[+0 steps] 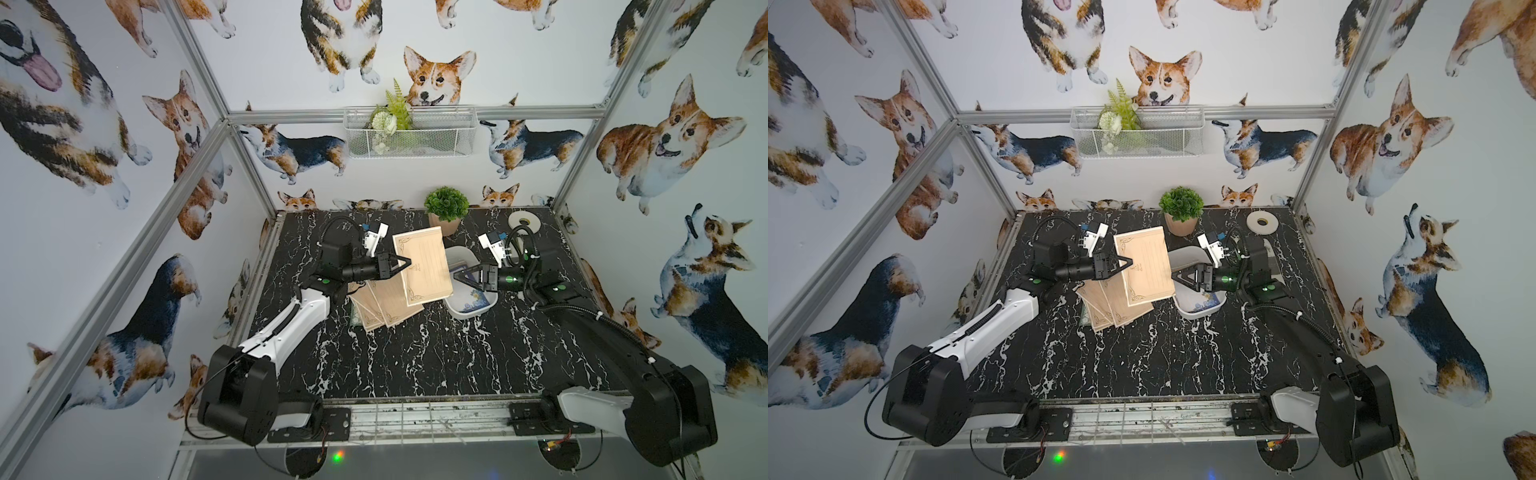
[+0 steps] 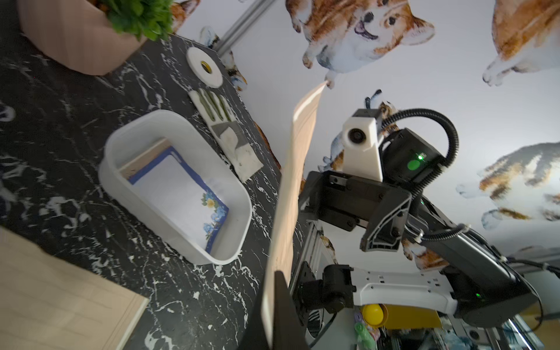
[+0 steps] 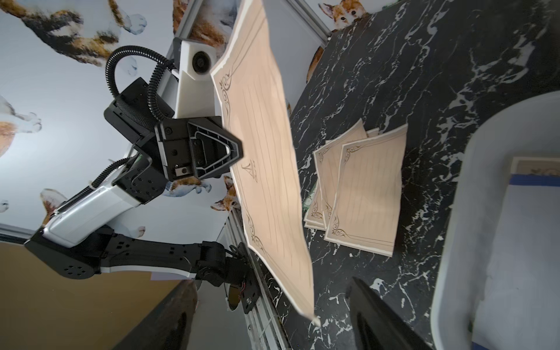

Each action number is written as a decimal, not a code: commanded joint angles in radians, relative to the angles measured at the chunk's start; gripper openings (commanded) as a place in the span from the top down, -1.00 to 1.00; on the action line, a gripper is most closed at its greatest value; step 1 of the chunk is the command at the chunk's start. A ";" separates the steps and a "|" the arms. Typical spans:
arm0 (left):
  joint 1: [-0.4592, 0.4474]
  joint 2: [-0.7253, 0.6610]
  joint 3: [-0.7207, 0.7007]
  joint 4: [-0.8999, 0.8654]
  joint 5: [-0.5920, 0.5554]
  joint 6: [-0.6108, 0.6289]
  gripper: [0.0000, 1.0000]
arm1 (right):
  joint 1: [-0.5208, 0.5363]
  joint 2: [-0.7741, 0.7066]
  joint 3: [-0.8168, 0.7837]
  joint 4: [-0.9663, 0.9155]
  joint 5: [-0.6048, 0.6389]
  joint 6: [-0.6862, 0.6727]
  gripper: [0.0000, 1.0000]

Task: Take out the stationery paper from the storage box
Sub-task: Place the stationery paper at the center of the board.

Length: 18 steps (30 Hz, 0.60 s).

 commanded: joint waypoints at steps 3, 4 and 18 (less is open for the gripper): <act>0.115 0.017 -0.060 -0.060 -0.043 -0.032 1.00 | 0.000 -0.006 0.066 -0.282 0.398 -0.160 -0.68; 0.129 0.030 -0.085 -0.064 -0.043 -0.024 1.00 | 0.000 -0.001 0.076 -0.312 0.470 -0.168 -0.68; 0.161 0.231 -0.091 -0.272 -0.325 0.065 1.00 | -0.012 0.303 0.233 -0.492 0.978 -0.290 -0.61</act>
